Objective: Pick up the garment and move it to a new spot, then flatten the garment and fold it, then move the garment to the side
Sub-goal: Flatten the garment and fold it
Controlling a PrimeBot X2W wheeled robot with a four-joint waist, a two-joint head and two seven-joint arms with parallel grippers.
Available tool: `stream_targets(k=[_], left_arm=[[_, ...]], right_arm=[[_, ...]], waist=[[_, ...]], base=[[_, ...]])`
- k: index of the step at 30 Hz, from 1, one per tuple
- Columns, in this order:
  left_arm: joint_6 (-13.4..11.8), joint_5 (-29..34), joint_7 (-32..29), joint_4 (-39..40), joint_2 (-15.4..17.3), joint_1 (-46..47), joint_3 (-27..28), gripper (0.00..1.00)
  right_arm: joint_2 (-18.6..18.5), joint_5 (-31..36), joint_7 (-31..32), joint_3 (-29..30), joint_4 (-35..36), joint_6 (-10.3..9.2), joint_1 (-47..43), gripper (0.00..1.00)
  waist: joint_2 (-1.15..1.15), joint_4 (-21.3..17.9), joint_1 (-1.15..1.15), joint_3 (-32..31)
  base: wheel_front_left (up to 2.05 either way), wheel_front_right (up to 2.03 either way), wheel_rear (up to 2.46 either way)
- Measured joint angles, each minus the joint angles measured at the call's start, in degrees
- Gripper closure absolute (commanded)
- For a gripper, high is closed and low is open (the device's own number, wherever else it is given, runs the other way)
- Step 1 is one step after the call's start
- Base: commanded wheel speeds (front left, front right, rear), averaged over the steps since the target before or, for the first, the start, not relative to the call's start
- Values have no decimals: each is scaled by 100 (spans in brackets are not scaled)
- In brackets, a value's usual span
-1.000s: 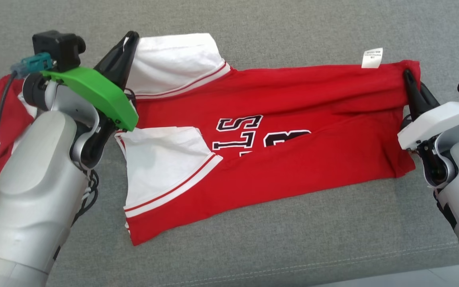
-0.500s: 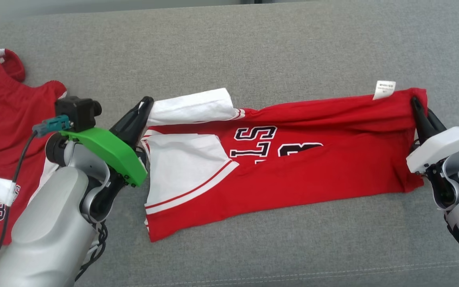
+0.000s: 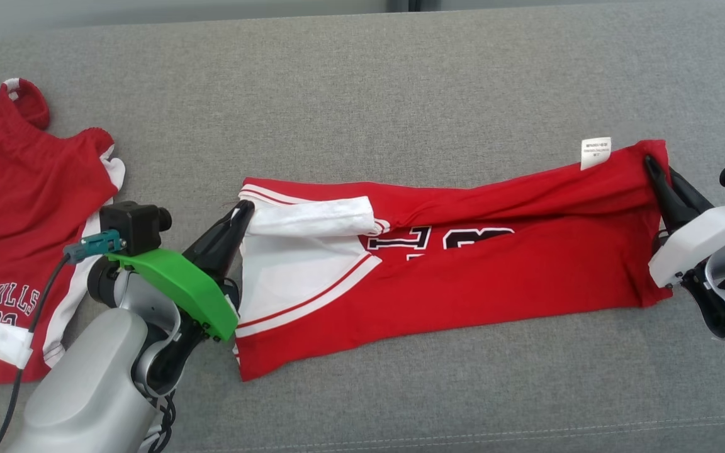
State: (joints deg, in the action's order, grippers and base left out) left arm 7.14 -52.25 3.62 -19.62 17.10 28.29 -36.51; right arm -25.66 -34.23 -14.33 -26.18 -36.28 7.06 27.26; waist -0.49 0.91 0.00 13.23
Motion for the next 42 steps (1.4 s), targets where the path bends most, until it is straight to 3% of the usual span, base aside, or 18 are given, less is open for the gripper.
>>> stream_targets(k=[12,16,17,20,21,22,23,24,25,35,42], left_arm=[[0,-40,-2,234,71,-364,-57,100],[-10,-53,-4,292,160,-461,-36,100],[-16,-54,-5,307,180,-489,-33,100],[-36,-92,-57,327,190,-545,-35,100],[-37,-102,-60,332,190,-575,-41,100],[-37,-102,-65,334,190,-608,-53,100],[-37,-104,-115,335,189,-631,-70,97],[-43,-104,-131,341,189,-659,-81,57],[-44,-105,-138,345,187,-681,-88,0],[-151,-153,-212,398,187,-771,-107,0],[-220,-153,-53,519,191,-830,22,0]], right_arm=[[-547,750,-2,-642,910,1,-426,100],[-660,768,-1,-648,976,1,-582,85],[-687,768,-1,-646,985,1,-616,76],[-694,767,-1,-621,983,1,-701,64],[-694,767,-1,-609,970,1,-720,44],[-697,767,-1,-589,960,1,-747,0],[-695,767,-1,-568,934,2,-776,0],[-695,767,-1,-552,883,2,-798,0],[-695,766,-1,-519,823,2,-815,0],[-652,606,-1,-10,625,-7,-940,0],[-365,361,-1,565,853,-111,-978,0]], waist=[[0,12,0,-14],[0,-12,0,-10],[0,-18,0,-8],[0,-36,0,-5],[0,-40,0,-5],[0,-44,0,-6],[0,-46,0,-7],[0,-49,0,-9],[0,-51,0,-11],[0,-62,0,-61],[0,-91,0,-154]], base=[[0,0,0],[0,0,0],[0,0,0],[0,0,0],[0,0,0],[0,0,0],[0,0,0],[0,0,0],[0,0,0],[0,0,0],[0,0,0]])
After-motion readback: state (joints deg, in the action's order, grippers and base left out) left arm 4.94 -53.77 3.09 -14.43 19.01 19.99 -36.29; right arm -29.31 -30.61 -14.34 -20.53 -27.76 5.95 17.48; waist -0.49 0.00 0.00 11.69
